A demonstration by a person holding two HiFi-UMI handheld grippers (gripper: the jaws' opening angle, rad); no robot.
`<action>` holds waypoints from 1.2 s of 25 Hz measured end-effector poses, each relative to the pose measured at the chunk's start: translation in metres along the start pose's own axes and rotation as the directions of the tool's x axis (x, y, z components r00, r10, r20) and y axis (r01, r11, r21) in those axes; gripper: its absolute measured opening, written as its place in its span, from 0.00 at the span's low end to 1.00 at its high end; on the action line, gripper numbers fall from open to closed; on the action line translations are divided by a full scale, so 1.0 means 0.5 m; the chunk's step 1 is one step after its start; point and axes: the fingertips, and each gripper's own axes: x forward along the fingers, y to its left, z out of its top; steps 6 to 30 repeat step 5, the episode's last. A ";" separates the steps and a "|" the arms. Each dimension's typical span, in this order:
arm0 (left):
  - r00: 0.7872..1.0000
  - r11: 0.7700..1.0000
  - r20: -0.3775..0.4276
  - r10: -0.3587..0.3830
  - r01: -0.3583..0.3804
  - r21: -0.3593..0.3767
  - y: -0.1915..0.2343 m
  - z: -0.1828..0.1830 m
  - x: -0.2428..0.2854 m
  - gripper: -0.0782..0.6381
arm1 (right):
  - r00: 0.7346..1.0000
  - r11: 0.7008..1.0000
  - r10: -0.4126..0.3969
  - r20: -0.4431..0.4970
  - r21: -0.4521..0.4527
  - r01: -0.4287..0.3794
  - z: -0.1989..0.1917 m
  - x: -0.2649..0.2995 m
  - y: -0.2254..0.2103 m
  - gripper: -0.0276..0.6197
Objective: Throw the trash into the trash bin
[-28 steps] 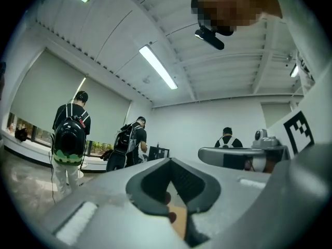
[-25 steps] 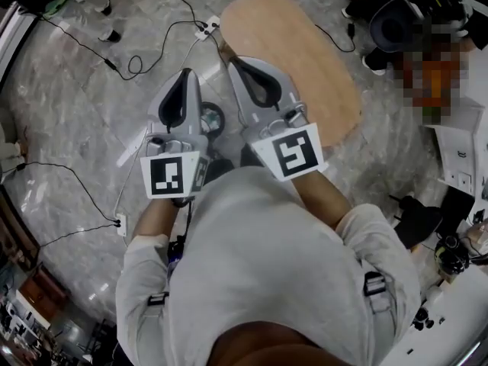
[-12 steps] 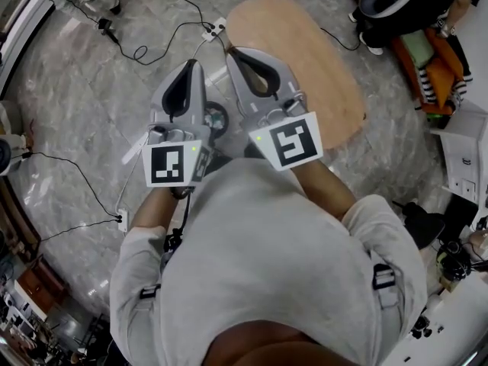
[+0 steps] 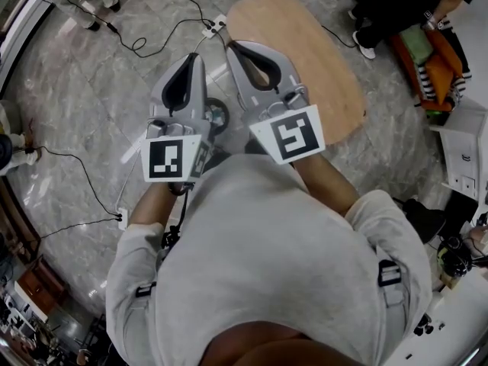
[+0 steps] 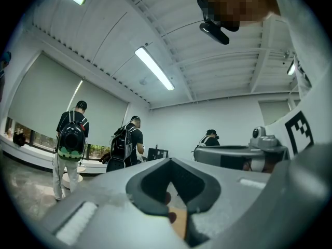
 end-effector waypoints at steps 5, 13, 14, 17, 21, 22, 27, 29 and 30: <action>1.000 1.000 0.012 -0.021 0.021 0.004 -0.007 0.000 -0.007 0.13 | 1.000 1.000 -0.003 -0.005 0.006 0.003 -0.008 -0.008 0.004 0.05; 1.000 1.000 0.012 -0.021 0.021 0.004 -0.007 0.000 -0.007 0.13 | 1.000 1.000 -0.003 -0.005 0.006 0.003 -0.008 -0.008 0.004 0.05; 1.000 1.000 0.012 -0.021 0.021 0.004 -0.007 0.000 -0.007 0.13 | 1.000 1.000 -0.003 -0.005 0.006 0.003 -0.008 -0.008 0.004 0.05; 1.000 1.000 0.012 -0.021 0.021 0.004 -0.007 0.000 -0.007 0.13 | 1.000 1.000 -0.003 -0.005 0.006 0.003 -0.008 -0.008 0.004 0.05; 1.000 1.000 0.012 -0.021 0.021 0.004 -0.007 0.000 -0.007 0.13 | 1.000 1.000 -0.003 -0.005 0.006 0.003 -0.008 -0.008 0.004 0.05; 1.000 1.000 0.012 -0.021 0.021 0.004 -0.007 0.000 -0.007 0.13 | 1.000 1.000 -0.003 -0.005 0.006 0.003 -0.008 -0.008 0.004 0.05; 1.000 1.000 0.012 -0.021 0.021 0.004 -0.007 0.000 -0.007 0.13 | 1.000 1.000 -0.003 -0.005 0.006 0.003 -0.008 -0.008 0.004 0.05; 1.000 1.000 0.012 -0.021 0.021 0.004 -0.007 0.000 -0.007 0.13 | 1.000 1.000 -0.003 -0.005 0.006 0.003 -0.008 -0.008 0.004 0.05; 1.000 1.000 0.012 -0.021 0.021 0.004 -0.007 0.000 -0.007 0.13 | 1.000 1.000 -0.003 -0.005 0.006 0.003 -0.008 -0.008 0.004 0.05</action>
